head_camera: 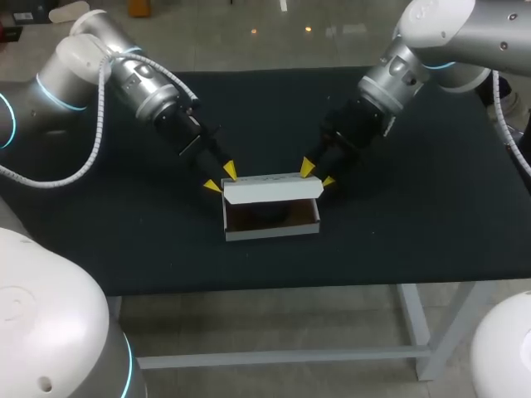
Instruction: Assemble the packaging by folding the flat box into shape, placing the metal phone stand inside, and closing the box properly
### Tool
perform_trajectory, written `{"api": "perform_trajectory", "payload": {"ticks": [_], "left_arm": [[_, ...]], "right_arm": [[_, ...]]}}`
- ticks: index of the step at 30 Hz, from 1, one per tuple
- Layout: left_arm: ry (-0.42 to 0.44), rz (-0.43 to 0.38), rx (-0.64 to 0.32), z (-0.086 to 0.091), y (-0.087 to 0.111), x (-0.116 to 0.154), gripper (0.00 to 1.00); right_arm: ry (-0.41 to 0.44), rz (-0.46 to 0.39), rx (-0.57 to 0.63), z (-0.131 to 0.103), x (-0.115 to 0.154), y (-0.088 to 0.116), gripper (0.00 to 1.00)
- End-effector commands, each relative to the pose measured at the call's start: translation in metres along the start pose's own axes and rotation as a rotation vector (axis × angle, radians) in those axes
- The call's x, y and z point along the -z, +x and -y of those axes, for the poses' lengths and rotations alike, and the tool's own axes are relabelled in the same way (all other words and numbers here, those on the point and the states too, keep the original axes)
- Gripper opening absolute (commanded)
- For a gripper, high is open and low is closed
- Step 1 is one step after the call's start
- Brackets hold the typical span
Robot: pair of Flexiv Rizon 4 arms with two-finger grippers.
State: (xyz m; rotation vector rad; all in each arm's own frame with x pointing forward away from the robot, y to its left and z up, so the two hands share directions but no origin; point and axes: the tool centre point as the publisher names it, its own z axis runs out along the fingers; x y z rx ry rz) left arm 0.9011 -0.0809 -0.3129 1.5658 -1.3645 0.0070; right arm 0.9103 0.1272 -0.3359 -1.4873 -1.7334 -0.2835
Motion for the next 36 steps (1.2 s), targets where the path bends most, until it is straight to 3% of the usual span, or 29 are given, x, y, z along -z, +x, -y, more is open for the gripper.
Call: {"api": "perform_trajectory", "payload": {"ticks": [1,36], "left_arm": [[-0.024,0.001,-0.001,0.0074,0.0045,0.0000,0.40],[0.006,-0.005,0.016,0.0058,0.0059,-0.0039,0.37]], "right_arm": [[0.009,0.002,0.001,-0.0034,-0.0023,0.0050,0.47],[0.015,0.001,-0.003,-0.0041,-0.0044,0.0039,0.48]]}}
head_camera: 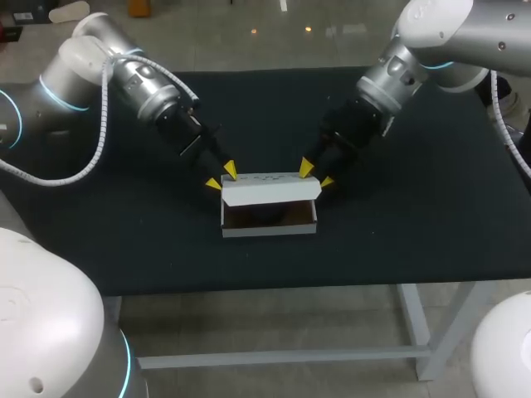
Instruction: Assemble the packaging by folding the flat box into shape, placing the metal phone stand inside, and closing the box properly
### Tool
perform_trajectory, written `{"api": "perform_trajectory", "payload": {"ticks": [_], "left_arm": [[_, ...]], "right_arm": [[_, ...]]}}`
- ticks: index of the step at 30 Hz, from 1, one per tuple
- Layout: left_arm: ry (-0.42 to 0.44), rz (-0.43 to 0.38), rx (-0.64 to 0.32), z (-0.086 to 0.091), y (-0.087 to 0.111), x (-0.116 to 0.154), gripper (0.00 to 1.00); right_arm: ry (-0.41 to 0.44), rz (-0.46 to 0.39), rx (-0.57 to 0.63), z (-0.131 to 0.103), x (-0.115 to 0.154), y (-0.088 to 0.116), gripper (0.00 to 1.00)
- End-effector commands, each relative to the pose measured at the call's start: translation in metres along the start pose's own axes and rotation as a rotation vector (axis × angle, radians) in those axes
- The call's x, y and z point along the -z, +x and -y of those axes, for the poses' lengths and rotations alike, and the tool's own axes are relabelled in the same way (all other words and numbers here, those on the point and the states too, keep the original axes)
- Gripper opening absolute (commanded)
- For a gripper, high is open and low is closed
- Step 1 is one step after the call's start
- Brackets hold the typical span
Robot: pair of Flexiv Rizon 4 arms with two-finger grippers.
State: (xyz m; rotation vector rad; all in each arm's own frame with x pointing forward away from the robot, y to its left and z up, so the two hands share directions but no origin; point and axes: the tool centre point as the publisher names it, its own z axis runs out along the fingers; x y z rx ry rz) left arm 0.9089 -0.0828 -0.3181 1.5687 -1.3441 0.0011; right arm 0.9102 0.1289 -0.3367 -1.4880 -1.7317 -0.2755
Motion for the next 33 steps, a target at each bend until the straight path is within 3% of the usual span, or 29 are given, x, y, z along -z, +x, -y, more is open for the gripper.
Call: {"api": "perform_trajectory", "payload": {"ticks": [1,11,22,33], "left_arm": [[0.013,0.005,0.000,-0.004,0.004,-0.005,0.37],[0.023,0.012,-0.007,-0.005,0.002,-0.009,0.37],[0.038,0.011,-0.016,-0.008,-0.002,-0.013,0.38],[0.049,0.003,-0.022,-0.009,-0.008,-0.016,0.38]], "right_arm": [[0.011,-0.001,0.001,-0.003,-0.003,0.003,0.48],[0.020,0.000,-0.001,-0.003,-0.006,-0.002,0.50],[0.024,0.009,0.005,-0.002,-0.007,-0.005,0.64],[0.030,0.034,0.009,-0.002,-0.010,-0.004,0.59]]}}
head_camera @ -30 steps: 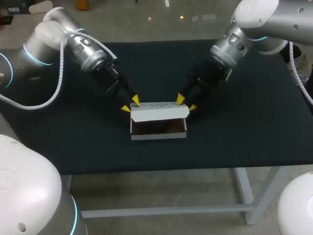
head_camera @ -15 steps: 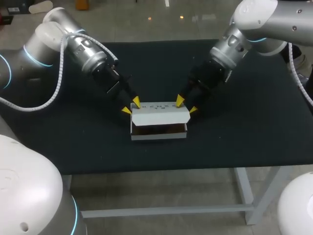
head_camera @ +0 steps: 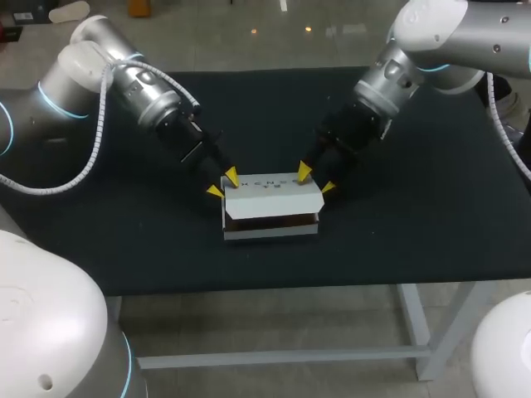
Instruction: Assemble the packaging by folding the flat box into shape, placing the metal phone stand inside, and closing the box properly
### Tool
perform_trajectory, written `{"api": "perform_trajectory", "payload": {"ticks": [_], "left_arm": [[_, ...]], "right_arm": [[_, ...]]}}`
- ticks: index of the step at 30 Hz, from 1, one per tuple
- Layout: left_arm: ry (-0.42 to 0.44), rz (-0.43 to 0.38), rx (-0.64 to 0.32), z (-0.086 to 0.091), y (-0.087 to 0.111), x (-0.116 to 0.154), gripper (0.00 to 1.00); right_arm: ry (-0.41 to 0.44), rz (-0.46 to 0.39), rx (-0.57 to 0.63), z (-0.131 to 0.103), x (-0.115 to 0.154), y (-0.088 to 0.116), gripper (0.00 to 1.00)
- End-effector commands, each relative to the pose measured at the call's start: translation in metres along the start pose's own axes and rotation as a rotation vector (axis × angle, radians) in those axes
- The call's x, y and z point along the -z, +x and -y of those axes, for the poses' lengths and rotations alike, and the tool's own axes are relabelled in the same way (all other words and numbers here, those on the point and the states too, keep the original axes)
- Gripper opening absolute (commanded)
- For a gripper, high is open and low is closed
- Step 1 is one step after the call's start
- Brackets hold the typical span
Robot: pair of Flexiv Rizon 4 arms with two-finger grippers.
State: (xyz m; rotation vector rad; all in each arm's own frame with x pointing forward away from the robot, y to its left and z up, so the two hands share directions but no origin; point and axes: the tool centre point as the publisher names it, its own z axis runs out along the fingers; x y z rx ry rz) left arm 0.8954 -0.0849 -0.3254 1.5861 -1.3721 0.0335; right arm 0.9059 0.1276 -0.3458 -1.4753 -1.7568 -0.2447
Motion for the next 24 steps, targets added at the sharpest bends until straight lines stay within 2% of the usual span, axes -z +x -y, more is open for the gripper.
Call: {"api": "perform_trajectory", "payload": {"ticks": [1,24], "left_arm": [[0.014,-0.003,-0.001,-0.004,0.000,-0.004,0.39],[0.041,-0.002,0.003,-0.003,-0.007,-0.006,0.40]], "right_arm": [[0.011,0.010,-0.001,-0.003,-0.003,0.004,0.59],[0.023,0.036,-0.027,-0.003,-0.005,-0.010,0.55]]}}
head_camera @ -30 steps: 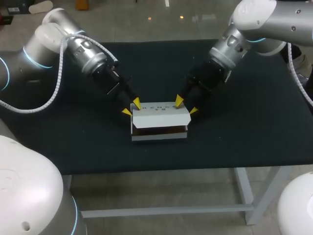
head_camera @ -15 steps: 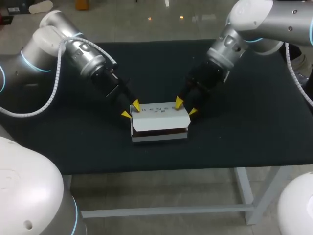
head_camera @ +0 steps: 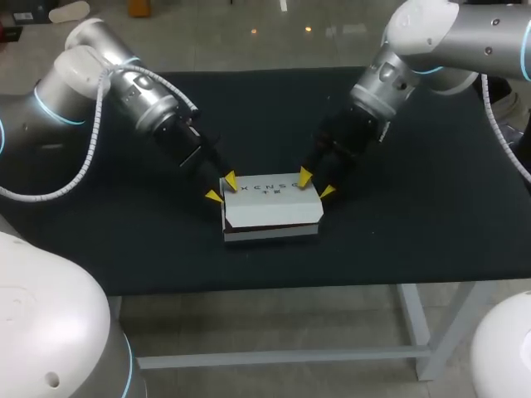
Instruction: Assemble the packaging by folding the flat box into shape, placing the metal phone stand inside, and closing the box properly
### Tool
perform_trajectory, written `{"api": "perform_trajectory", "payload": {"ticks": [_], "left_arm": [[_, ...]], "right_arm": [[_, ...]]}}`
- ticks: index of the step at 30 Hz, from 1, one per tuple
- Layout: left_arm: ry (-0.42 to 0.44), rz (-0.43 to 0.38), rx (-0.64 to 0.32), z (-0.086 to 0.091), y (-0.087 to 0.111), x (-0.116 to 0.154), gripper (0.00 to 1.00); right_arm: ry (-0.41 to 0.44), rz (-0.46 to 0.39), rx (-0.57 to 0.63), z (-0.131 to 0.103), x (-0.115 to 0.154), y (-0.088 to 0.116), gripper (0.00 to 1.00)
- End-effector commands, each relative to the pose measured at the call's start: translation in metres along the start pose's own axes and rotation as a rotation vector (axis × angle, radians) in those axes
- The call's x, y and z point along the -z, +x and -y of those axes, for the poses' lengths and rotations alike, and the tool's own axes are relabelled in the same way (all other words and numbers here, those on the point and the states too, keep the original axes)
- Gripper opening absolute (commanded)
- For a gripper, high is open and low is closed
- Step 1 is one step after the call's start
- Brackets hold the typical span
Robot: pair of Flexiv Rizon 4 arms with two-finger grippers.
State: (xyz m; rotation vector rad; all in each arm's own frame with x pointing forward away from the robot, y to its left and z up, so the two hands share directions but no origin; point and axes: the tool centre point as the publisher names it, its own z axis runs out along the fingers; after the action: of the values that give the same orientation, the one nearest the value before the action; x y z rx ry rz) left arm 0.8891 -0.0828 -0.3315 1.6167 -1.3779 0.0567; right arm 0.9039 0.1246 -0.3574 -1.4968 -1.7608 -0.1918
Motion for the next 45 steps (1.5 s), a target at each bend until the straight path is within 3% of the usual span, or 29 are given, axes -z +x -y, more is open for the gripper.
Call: {"api": "perform_trajectory", "payload": {"ticks": [1,21,45], "left_arm": [[0.006,-0.003,0.002,-0.002,0.000,-0.001,0.40],[0.003,-0.013,0.003,0.000,-0.001,-0.003,0.40],[0.030,0.030,0.008,-0.004,0.008,-0.004,0.40]], "right_arm": [[0.004,0.004,-0.001,-0.001,0.002,0.000,0.55],[-0.002,0.035,-0.004,0.000,-0.007,0.004,0.53],[-0.015,0.030,0.002,0.004,-0.001,0.013,0.50]]}}
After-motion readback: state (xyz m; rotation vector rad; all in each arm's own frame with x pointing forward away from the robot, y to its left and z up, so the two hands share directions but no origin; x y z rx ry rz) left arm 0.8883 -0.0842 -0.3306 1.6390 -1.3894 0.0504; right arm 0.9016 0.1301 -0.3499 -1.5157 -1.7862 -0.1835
